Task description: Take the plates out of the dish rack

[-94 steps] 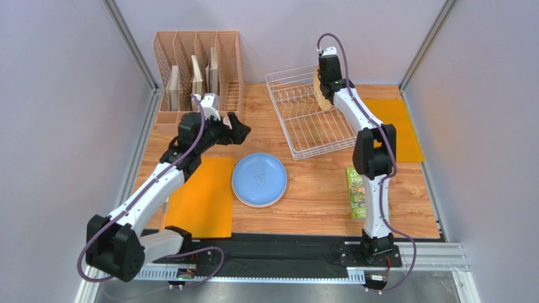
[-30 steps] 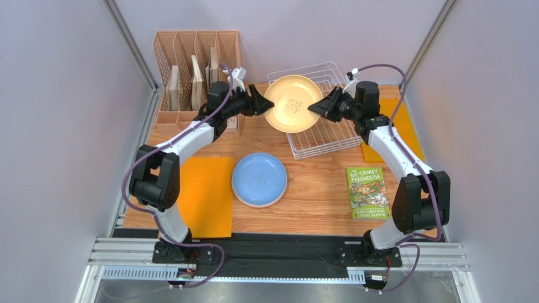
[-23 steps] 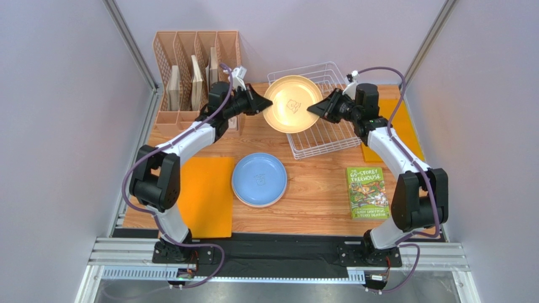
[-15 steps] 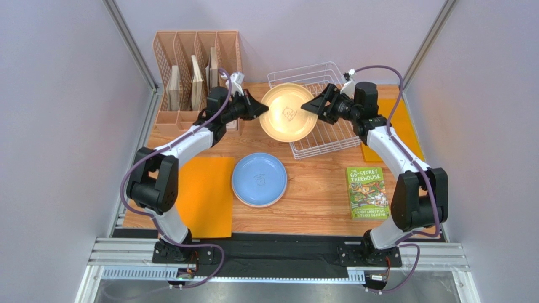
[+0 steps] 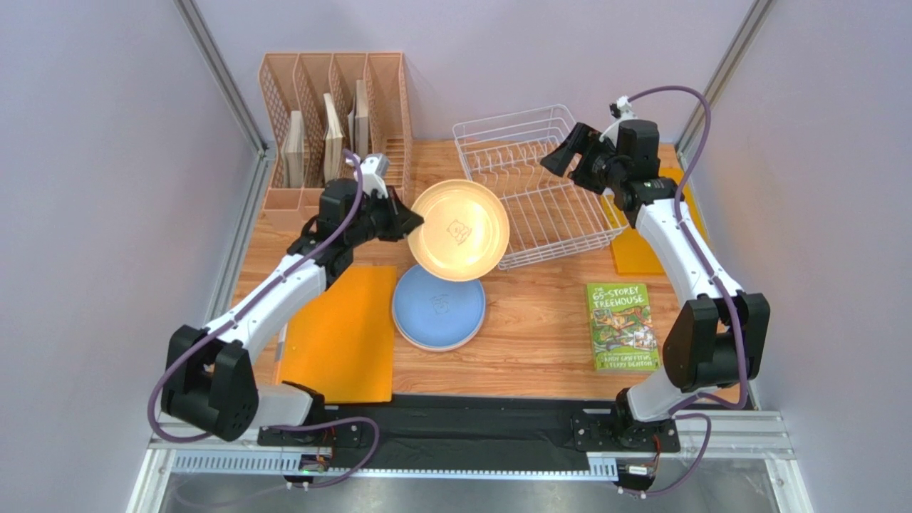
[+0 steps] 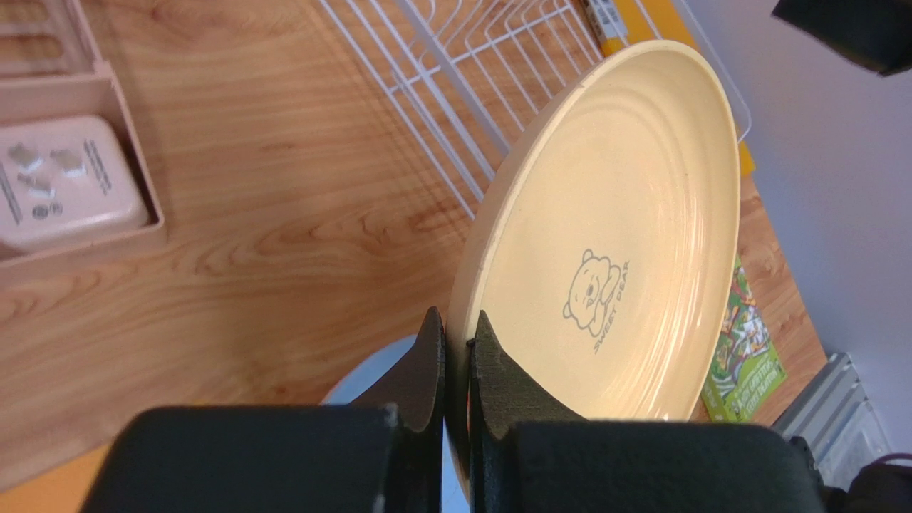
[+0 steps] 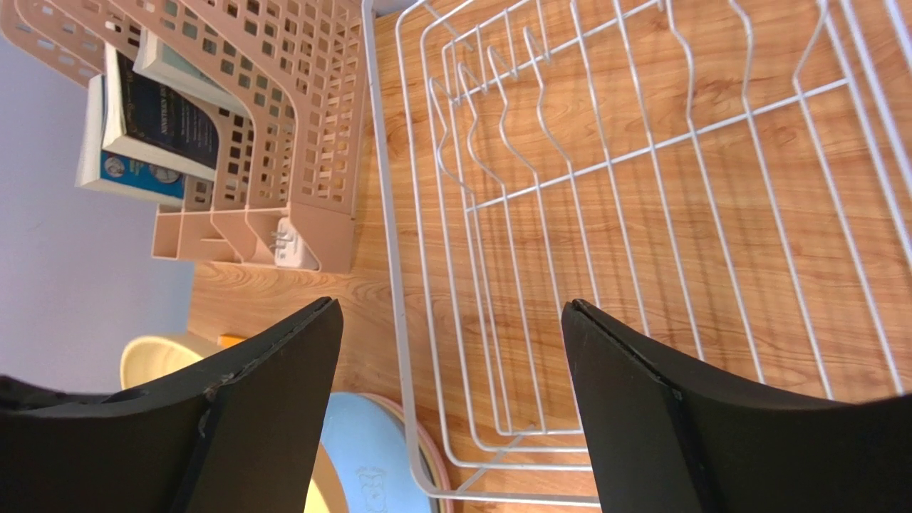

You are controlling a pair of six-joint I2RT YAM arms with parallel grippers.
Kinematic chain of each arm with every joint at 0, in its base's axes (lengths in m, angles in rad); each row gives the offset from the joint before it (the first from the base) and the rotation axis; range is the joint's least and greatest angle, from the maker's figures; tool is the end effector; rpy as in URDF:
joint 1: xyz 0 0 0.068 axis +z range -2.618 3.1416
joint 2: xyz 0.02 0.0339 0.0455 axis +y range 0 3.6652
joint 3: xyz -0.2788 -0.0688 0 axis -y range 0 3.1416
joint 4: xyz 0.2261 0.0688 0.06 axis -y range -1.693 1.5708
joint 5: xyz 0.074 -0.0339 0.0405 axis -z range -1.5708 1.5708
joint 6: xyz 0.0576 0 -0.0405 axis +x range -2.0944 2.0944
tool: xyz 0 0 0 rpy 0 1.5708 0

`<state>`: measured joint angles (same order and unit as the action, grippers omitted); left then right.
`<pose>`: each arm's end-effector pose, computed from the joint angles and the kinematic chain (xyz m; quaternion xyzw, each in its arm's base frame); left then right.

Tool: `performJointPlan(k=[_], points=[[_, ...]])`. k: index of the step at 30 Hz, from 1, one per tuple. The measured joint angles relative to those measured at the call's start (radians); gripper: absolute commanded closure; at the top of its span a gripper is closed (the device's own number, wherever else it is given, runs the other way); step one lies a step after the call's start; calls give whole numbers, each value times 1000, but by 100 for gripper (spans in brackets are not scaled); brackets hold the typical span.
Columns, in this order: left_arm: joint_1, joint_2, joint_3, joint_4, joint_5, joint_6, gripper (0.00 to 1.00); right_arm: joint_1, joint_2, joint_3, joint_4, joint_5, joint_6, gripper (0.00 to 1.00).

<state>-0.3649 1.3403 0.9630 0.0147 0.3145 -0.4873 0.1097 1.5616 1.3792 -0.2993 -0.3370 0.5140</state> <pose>0.2823 -0.1269 0.3117 0.0391 0.8168 -0.3492 0.4576 0.3601 0.0588 0.3508 0.0842 0.8435 0.2932 0.4420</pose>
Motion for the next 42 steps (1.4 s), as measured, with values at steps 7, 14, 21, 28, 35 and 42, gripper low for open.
performJointPlan(k=[7, 14, 21, 28, 35, 42], points=[[0, -90, -189, -72, -34, -9, 100, 0, 10, 14, -38, 42, -31, 19], [0, -169, -312, -122, -92, -4, 100, 0, 38, 37, -62, 44, -79, 19], [0, -169, -316, -121, -119, 5, 73, 0, 53, 56, -70, 43, -103, 19], [0, -153, -342, -104, -131, 4, 57, 0, 57, 68, -92, 43, -114, 19], [0, -153, -344, -118, -141, 9, 0, 0, 62, 86, -112, 42, -123, 19], [0, -217, -245, -226, -176, 50, 0, 7, 71, 163, -148, 90, -179, 18]])
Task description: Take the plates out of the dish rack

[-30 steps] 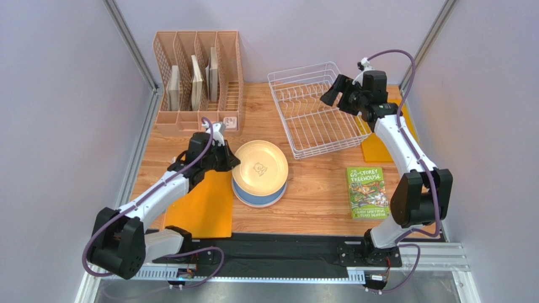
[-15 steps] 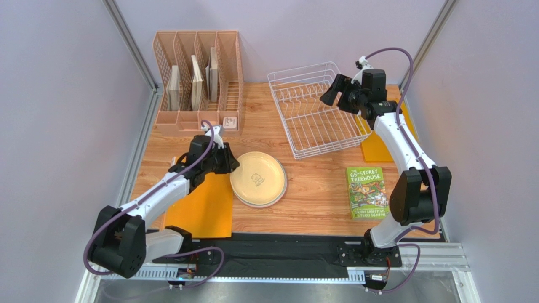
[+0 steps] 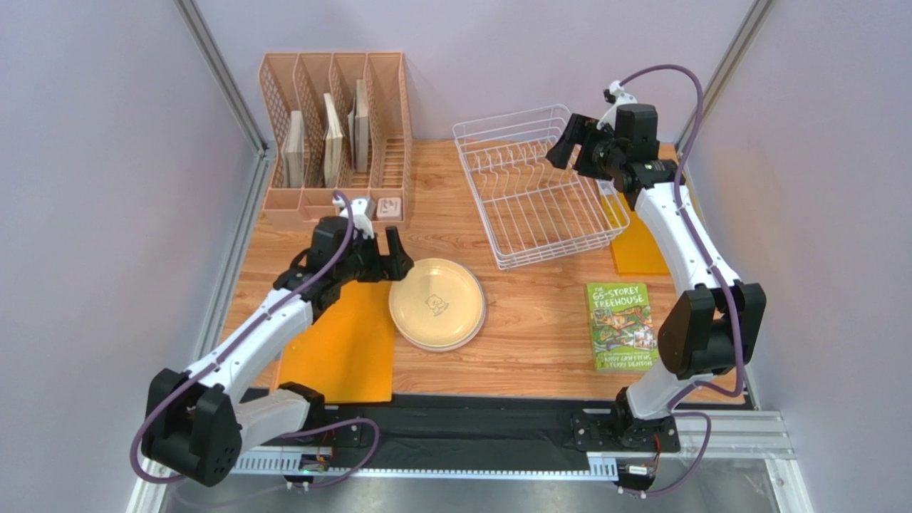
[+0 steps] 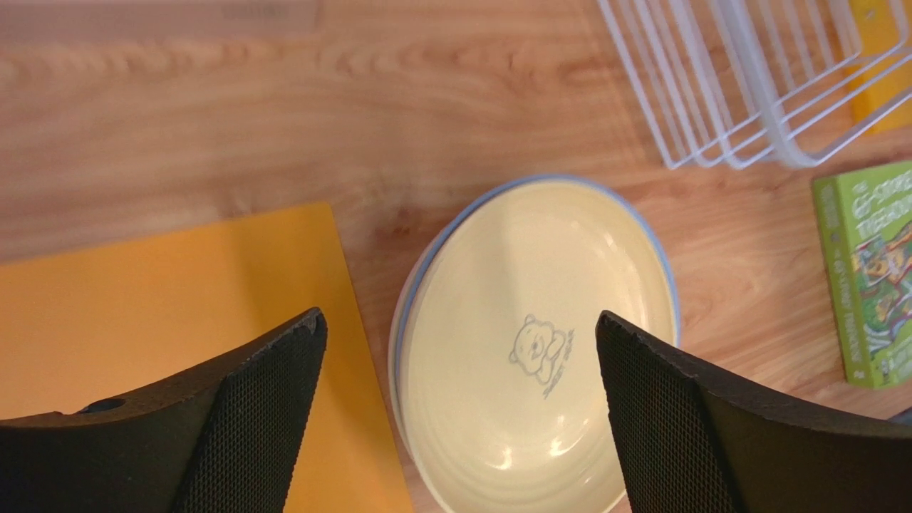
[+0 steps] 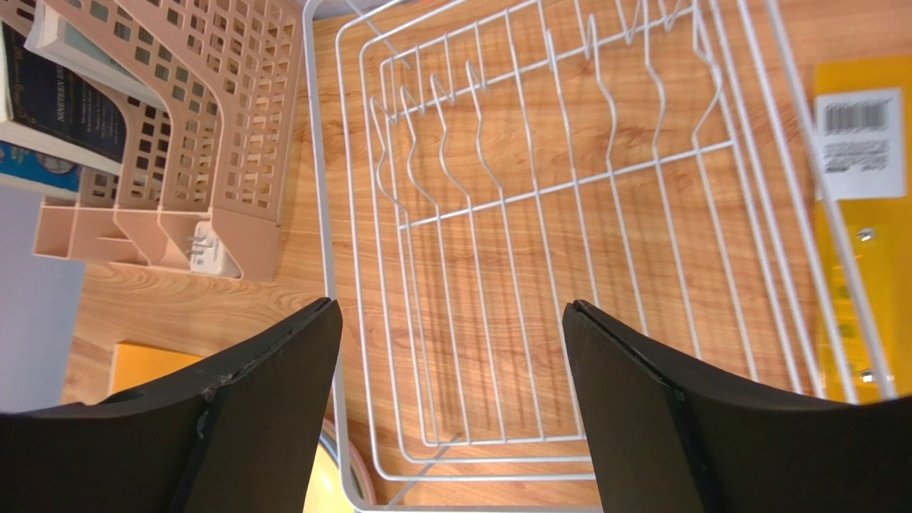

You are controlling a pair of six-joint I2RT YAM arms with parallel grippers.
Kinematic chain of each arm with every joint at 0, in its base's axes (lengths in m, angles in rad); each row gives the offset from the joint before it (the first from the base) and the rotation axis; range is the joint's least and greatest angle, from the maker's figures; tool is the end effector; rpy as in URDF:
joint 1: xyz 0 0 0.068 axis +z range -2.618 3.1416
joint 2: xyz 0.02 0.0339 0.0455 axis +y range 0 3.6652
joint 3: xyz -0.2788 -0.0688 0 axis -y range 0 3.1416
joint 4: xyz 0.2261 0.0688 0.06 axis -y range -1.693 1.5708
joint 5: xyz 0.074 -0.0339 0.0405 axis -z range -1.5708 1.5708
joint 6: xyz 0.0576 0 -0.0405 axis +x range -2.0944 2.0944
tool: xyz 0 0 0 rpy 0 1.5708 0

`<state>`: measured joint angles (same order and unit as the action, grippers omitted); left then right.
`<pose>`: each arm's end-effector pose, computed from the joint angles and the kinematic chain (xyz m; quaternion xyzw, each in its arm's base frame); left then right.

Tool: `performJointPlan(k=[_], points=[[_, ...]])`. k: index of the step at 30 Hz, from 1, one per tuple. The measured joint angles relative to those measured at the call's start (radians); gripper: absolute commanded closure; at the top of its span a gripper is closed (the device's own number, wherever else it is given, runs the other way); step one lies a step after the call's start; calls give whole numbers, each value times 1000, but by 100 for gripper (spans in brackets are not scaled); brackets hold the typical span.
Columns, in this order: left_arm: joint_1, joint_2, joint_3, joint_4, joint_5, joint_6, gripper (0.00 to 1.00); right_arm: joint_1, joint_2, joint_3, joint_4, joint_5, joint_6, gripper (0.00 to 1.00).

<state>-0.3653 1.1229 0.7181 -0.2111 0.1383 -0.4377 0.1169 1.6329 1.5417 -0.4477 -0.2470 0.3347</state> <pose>0.2192 -0.0923 0.2552 -0.0003 0.8866 -0.2356 0.3980 0.3751 0.0582 0.3643 0.0334 0.8647 0.2140 0.4532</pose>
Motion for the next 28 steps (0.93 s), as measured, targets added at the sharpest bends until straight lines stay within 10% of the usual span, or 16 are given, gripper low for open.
performJointPlan(k=[10, 28], points=[[0, -65, 285, -38, -95, 113, 0, 66, -50, 5, 9, 181, -158, 18], [0, -68, 303, -39, -249, 222, 0, 366, -390, -437, 254, 691, -267, 17]])
